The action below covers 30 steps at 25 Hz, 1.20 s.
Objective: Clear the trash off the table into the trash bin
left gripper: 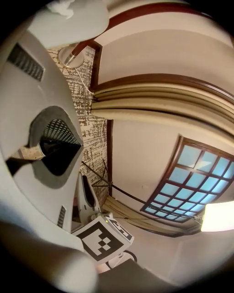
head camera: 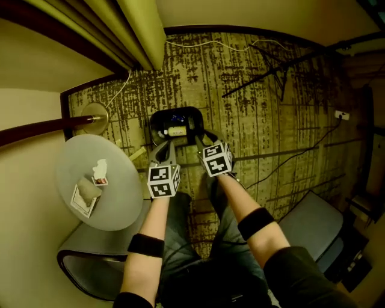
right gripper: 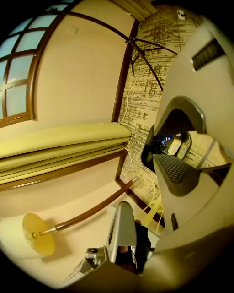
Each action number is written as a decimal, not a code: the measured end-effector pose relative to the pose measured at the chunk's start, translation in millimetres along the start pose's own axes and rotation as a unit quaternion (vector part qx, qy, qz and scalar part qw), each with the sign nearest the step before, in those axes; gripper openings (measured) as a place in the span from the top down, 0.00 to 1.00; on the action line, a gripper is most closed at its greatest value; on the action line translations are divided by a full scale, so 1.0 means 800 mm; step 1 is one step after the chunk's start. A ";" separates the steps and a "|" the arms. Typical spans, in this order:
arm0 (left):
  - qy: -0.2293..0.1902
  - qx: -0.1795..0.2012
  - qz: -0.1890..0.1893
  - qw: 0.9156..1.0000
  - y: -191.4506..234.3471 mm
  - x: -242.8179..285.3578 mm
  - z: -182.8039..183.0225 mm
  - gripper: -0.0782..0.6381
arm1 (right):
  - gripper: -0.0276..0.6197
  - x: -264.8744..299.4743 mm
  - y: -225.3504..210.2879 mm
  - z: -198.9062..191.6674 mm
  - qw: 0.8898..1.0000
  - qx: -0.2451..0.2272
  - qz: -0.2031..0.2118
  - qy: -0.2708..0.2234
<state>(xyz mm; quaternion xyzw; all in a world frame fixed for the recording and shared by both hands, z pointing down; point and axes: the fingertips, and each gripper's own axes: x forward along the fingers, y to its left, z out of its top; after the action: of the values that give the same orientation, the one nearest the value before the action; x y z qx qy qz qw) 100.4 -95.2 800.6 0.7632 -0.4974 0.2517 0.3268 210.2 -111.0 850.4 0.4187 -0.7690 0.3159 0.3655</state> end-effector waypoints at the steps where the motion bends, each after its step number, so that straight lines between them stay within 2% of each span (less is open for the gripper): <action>1: -0.007 -0.001 0.000 1.000 -0.008 -0.018 0.021 0.89 | 0.80 -0.023 0.003 0.019 1.000 -0.009 -0.003 -0.007; 4: -0.025 -0.002 0.004 1.000 -0.025 -0.078 0.076 0.89 | 0.95 -0.089 0.020 0.075 0.999 -0.043 -0.011 -0.030; 11: -0.085 -0.005 0.028 0.996 -0.043 -0.224 0.186 0.89 | 0.96 -0.235 0.068 0.197 0.991 -0.090 0.009 -0.102; 14: -0.109 -0.007 0.044 0.993 -0.041 -0.276 0.211 0.89 | 0.96 -0.271 0.095 0.231 0.985 -0.117 0.028 -0.125; 18: -0.121 -0.020 0.081 0.989 -0.018 -0.339 0.203 0.89 | 0.95 -0.287 0.157 0.252 0.975 -0.161 0.073 -0.132; 21: -0.133 -0.043 0.118 0.983 0.008 -0.392 0.186 0.89 | 0.95 -0.296 0.223 0.261 0.964 -0.200 0.118 -0.133; 27: -0.155 -0.090 0.206 0.962 0.081 -0.506 0.123 0.89 | 0.95 -0.309 0.389 0.265 0.925 -0.280 0.215 -0.142; 30: -0.165 -0.130 0.263 0.942 0.108 -0.565 0.087 0.89 | 0.95 -0.323 0.464 0.252 0.897 -0.325 0.267 -0.137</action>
<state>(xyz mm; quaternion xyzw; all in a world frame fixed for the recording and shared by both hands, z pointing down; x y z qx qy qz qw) -146.2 96.5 455.1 0.5870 -0.7557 0.1320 0.2589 -75.6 2.8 462.5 0.0946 -0.9542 0.0736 0.2741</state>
